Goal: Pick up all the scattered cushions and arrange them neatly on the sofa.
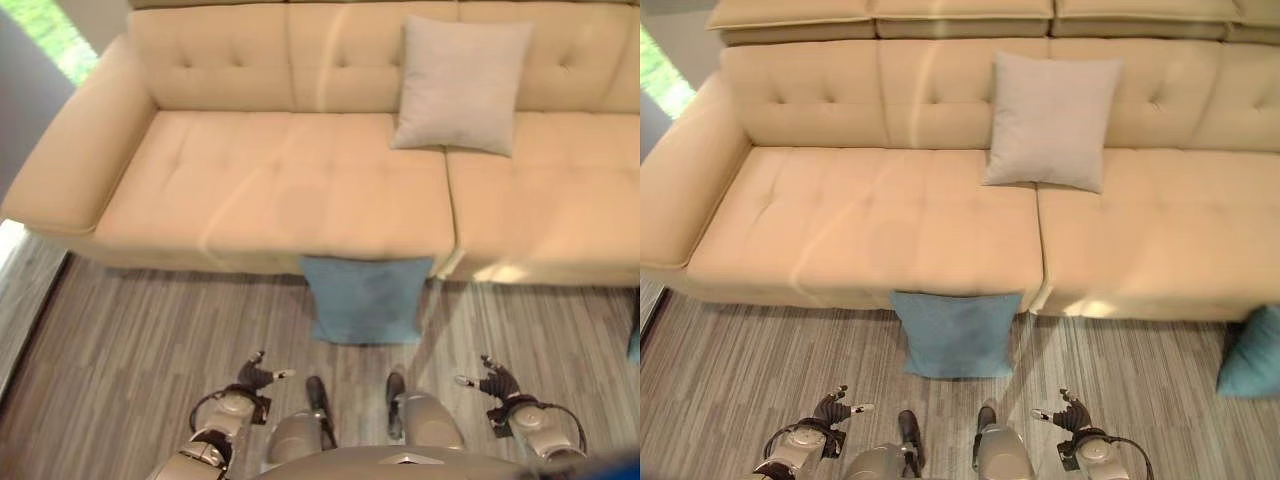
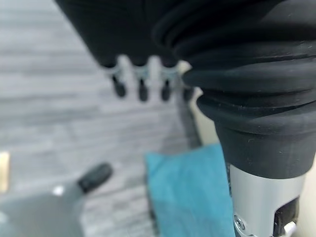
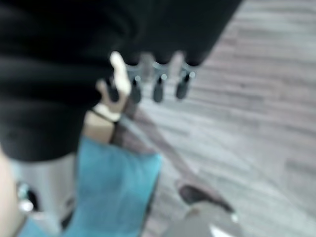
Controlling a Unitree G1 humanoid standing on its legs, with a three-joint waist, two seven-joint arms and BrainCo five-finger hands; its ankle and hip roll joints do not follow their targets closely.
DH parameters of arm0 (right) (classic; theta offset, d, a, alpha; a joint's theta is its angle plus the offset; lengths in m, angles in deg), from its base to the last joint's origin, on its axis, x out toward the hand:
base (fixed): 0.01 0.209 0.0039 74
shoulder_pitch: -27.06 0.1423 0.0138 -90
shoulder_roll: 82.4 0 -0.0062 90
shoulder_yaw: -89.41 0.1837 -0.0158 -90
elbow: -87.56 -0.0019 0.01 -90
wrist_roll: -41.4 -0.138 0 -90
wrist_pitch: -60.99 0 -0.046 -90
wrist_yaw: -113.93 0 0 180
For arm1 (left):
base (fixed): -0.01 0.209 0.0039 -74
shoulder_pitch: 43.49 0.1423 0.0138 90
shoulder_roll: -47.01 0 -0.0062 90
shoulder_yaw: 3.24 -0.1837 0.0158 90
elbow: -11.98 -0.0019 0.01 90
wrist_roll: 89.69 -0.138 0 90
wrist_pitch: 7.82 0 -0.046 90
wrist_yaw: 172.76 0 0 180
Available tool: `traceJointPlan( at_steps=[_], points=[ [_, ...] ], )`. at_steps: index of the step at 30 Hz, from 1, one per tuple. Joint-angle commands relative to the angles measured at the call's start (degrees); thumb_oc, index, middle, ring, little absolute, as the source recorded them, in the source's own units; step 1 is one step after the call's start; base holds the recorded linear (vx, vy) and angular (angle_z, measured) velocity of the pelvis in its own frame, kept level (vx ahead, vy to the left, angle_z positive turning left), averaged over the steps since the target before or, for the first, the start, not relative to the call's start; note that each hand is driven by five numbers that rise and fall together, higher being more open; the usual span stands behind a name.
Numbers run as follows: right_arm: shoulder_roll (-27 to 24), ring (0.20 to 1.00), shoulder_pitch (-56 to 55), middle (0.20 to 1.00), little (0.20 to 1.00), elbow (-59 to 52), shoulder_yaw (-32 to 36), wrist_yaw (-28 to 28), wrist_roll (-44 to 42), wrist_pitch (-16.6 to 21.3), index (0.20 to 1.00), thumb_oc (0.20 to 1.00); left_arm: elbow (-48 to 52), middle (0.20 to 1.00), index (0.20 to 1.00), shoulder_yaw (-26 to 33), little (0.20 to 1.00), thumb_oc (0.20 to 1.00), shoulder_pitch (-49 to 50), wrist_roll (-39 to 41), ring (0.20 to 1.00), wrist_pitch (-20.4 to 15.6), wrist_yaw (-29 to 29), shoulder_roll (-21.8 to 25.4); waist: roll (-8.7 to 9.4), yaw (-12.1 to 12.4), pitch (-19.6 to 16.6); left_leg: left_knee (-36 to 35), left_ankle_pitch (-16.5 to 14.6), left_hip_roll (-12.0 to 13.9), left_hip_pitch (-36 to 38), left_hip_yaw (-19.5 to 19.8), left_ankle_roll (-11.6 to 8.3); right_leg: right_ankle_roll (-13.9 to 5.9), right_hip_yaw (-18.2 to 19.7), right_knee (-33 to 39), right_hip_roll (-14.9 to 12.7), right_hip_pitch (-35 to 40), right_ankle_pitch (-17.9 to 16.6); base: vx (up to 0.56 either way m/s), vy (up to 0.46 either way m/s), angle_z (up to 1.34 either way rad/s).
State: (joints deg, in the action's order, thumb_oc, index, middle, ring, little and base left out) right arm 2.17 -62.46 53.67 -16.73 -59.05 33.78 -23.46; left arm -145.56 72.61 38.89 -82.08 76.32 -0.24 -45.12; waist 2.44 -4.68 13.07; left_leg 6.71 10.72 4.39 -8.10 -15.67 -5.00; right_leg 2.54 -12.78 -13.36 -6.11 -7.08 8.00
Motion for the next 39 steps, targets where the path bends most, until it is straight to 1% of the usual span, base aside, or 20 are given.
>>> traceJointPlan(
  at_steps=[1, 2, 3, 4, 5, 6, 7, 8, 9, 11, 18, 26, 27, 31, 34, 35, 36, 37, 38, 39],
  points=[
    [-2.27, 1.0, -0.08, 1.0, 1.0, -0.06, 0.3, 0.81, -0.85, 1.86, 1.0, 1.0, 1.15, 1.0, 1.0, -1.58, 1.0, 1.0, 0.19, -0.89, 1.0, -0.5, -0.04, 1.41, 0.86, -1.33, 0.43, 10.81, -10.8, 5.75, 2.28, -4.43, -0.5, -6.25, 3.16, 10.0, -0.17, 5.56, -5.15, 0.08, 0.006, 0.14],
    [-2.27, 1.0, -0.21, 1.0, 1.0, -0.11, 0.31, 0.81, -0.78, 1.91, 1.0, 1.0, 1.26, 1.0, 1.0, -1.65, 1.0, 1.0, 0.29, -1.04, 1.0, -0.39, 0.0, 1.41, 0.81, -1.29, 0.47, 8.85, -11.22, 5.88, 2.71, -4.32, -0.46, -6.53, 2.81, 10.17, -0.27, 6.05, -4.77, 0.13, 0.04, 0.2],
    [-2.4, 1.0, -0.17, 1.0, 1.0, -0.45, 0.2, 0.95, -0.59, 1.98, 1.0, 1.0, 1.21, 1.0, 1.0, -1.83, 1.0, 1.0, 0.31, -1.23, 1.0, -0.38, -0.04, 1.41, 0.66, -1.16, 0.26, 5.73, -10.42, 6.01, 2.53, -3.56, -0.7, -6.87, 2.75, 10.41, -0.25, 6.12, -4.44, 0.08, 0.052, 0.54],
    [-2.4, 1.0, -0.17, 1.0, 1.0, -0.45, 0.2, 0.95, -0.59, 1.98, 1.0, 1.0, 1.21, 1.0, 1.0, -1.83, 1.0, 1.0, 0.31, -1.23, 1.0, -0.38, -0.04, 1.41, 0.67, -1.16, 0.26, 5.72, -10.42, 6.0, 2.53, -3.56, -0.7, -6.87, 2.75, 10.41, -0.26, 6.12, -4.44, 0.16, 0.092, 0.51],
    [-2.77, 1.0, 0.22, 1.0, 1.0, -1.38, -0.09, 1.39, -0.32, 2.1, 1.0, 1.0, 1.71, 1.0, 1.0, -2.39, 1.0, 1.0, 0.32, -1.16, 1.0, -0.44, -0.47, 1.42, 0.45, -0.44, 0.36, 2.05, -8.0, 6.86, 0.61, -0.74, -1.45, -7.33, 3.07, 10.22, -0.18, 6.5, -3.27, 0.18, 0.106, 0.31],
    [-2.76, 1.0, 0.09, 1.0, 1.0, -1.92, -0.16, 1.16, -0.42, 2.07, 1.0, 1.0, 1.93, 1.0, 1.0, -2.27, 1.0, 1.0, 0.5, -0.57, 1.0, -0.56, -0.28, 1.41, -0.06, -0.37, 0.09, -0.52, -7.8, 6.63, 1.22, -0.07, -1.41, -7.5, 3.53, 9.89, 0.07, 6.1, -2.97, 0.18, 0.105, -0.08],
    [-2.76, 1.0, 0.08, 1.0, 1.0, -1.92, -0.16, 1.16, -0.42, 2.07, 1.0, 1.0, 1.93, 1.0, 1.0, -2.27, 1.0, 1.0, 0.51, -0.57, 1.0, -0.56, -0.28, 1.41, -0.06, -0.37, 0.05, -0.53, -7.79, 6.63, 1.19, -0.08, -1.41, -7.5, 3.53, 9.89, 0.07, 6.06, -2.98, 0.13, 0.131, -0.33],
    [-2.86, 1.0, 0.24, 1.0, 1.0, -2.38, 0.0, 1.26, 0.0, 2.01, 1.0, 1.0, 2.02, 1.0, 1.0, -2.28, 1.0, 1.0, 0.39, -0.62, 1.0, -0.5, -0.48, 1.45, -0.45, -0.79, 0.15, -0.97, -7.63, 6.06, 1.47, -0.6, -1.57, -8.17, 3.57, 8.86, -0.47, 5.45, -3.0, 0.05, 0.142, -0.53],
    [-2.87, 1.0, 1.12, 1.0, 1.0, -2.78, -0.34, 1.42, 0.03, 1.99, 1.0, 1.0, 2.46, 1.0, 1.0, -2.34, 1.0, 1.0, -0.04, -0.41, 1.0, -0.63, -0.82, 1.76, -0.35, -0.74, 0.47, -0.74, -8.02, 5.5, 0.96, -0.83, -1.2, -8.37, 4.44, 7.38, -1.01, 3.61, -3.42, 0.01, 0.271, -0.92],
    [-2.48, 1.0, 4.01, 1.0, 1.0, -4.17, -0.48, 2.41, -0.73, 2.46, 1.0, 1.0, 3.44, 1.0, 1.0, -1.59, 1.0, 1.0, -2.89, 1.05, 1.0, -1.31, -2.13, 3.54, 0.05, -0.27, 1.62, -0.03, -9.8, 3.84, -0.4, -4.51, 0.06, -9.74, 6.13, 4.68, -3.38, -1.91, -4.92, -0.08, 0.215, -0.86],
    [-2.81, 1.0, 5.61, 1.0, 1.0, -6.05, -0.43, 3.45, -0.8, 3.0, 1.0, 1.0, 6.5, 1.0, 1.0, -1.95, 1.0, 1.0, -5.4, 2.5, 1.0, -2.56, -2.99, 4.84, 0.12, -0.22, 3.56, 1.93, -11.52, 3.1, -2.08, -6.49, 0.9, -10.61, 5.74, 3.88, -5.55, -4.88, -6.42, -0.02, 0.046, -0.24],
    [-2.81, 1.0, 7.38, 1.0, 1.0, -7.49, -0.81, 4.89, -0.41, 3.52, 1.0, 1.0, 9.75, 1.0, 1.0, -2.73, 1.0, 1.0, -7.7, 3.78, 1.0, -3.75, -4.64, 4.94, -0.03, -0.61, 5.13, 2.22, -11.38, 2.98, -4.71, -7.38, 0.92, -10.92, 5.87, 4.2, -6.07, -8.34, -7.88, -0.01, -0.003, -0.03],
    [-2.7, 1.0, 8.04, 1.0, 1.0, -8.0, -1.34, 5.61, -0.25, 3.77, 1.0, 1.0, 11.63, 1.0, 1.0, -2.98, 1.0, 1.0, -8.59, 5.08, 1.0, -4.33, -5.39, 4.93, -0.1, -0.59, 5.77, 2.52, -12.34, 3.06, -5.55, -6.67, 0.33, -11.41, 6.03, 4.06, -6.04, -9.04, -7.11, 0.04, -0.033, -0.08],
    [-1.99, 1.0, 10.79, 1.0, 1.0, -7.3, -1.88, 7.71, -0.79, 4.2, 1.0, 1.0, 12.29, 1.0, 1.0, -2.91, 1.0, 1.0, -11.48, 6.49, 1.0, -4.93, -8.0, 4.98, -0.1, -0.66, 7.07, 3.47, -11.54, 3.64, -9.77, -6.38, 0.27, -11.3, 6.03, 2.91, -6.27, -12.97, -7.38, -0.03, -0.054, -0.01],
    [-1.93, 1.0, 14.79, 1.0, 1.0, -7.57, -1.88, 12.17, -1.27, 5.11, 1.0, 1.0, 12.59, 1.0, 1.0, -3.05, 1.0, 1.0, -15.83, 9.0, 1.0, -5.96, -11.85, 5.26, -0.39, -1.09, 8.5, 5.71, -10.96, 4.64, -16.44, -6.03, 0.05, -11.15, 5.87, 0.05, -6.66, -19.53, -7.53, -0.08, -0.048, 0.02],
    [-1.92, 1.0, 14.87, 1.0, 1.0, -7.54, -1.88, 12.19, -1.27, 5.11, 1.0, 1.0, 12.55, 1.0, 1.0, -3.04, 1.0, 1.0, -15.91, 9.01, 1.0, -5.97, -11.86, 5.26, -0.42, -1.11, 8.4, 5.85, -11.0, 4.68, -16.69, -6.0, 0.06, -11.14, 5.87, -0.05, -6.66, -19.76, -7.5, -0.09, -0.026, 0.03],
    [-1.97, 1.0, 17.71, 1.0, 1.0, -7.98, -2.11, 14.62, -1.74, 5.87, 1.0, 1.0, 13.06, 1.0, 1.0, -3.59, 1.0, 1.0, -18.57, 9.47, 1.0, -6.2, -13.8, 5.65, -0.74, -1.2, 9.05, 7.28, -10.86, 5.1, -21.11, -5.81, 0.15, -11.11, 6.11, -2.11, -6.86, -24.51, -7.58, -0.08, -0.013, 0.05],
    [-2.02, 1.0, 18.88, 1.0, 1.0, -8.24, -1.85, 15.66, -2.02, 5.99, 1.0, 1.0, 12.97, 1.0, 1.0, -3.6, 1.0, 1.0, -19.84, 9.65, 1.0, -6.13, -14.43, 5.79, -0.85, -1.27, 8.82, 8.62, -10.95, 5.44, -23.86, -5.77, 0.17, -11.01, 6.33, -3.27, -6.92, -27.21, -7.53, -0.14, -0.024, 0.0],
    [-2.19, 1.0, 21.82, 1.0, 1.0, -8.59, -1.83, 18.54, -1.67, 6.8, 1.0, 1.0, 13.16, 1.0, 1.0, -4.05, 1.0, 1.0, -22.85, 9.81, 1.0, -6.47, -16.27, 6.37, -1.34, -1.24, 8.8, 10.39, -11.08, 6.17, -28.45, -5.21, 0.31, -10.88, 6.75, -5.4, -7.17, -31.84, -7.22, -0.08, -0.019, 0.01],
    [-2.18, 1.0, 21.95, 1.0, 1.0, -8.52, -1.82, 18.58, -1.66, 6.82, 1.0, 1.0, 13.1, 1.0, 1.0, -4.04, 1.0, 1.0, -22.98, 9.81, 1.0, -6.48, -16.29, 6.36, -1.39, -1.26, 8.61, 10.62, -11.16, 6.22, -28.89, -5.16, 0.32, -10.86, 6.76, -5.59, -7.17, -32.26, -7.16, -0.08, -0.003, 0.01]
  ],
)
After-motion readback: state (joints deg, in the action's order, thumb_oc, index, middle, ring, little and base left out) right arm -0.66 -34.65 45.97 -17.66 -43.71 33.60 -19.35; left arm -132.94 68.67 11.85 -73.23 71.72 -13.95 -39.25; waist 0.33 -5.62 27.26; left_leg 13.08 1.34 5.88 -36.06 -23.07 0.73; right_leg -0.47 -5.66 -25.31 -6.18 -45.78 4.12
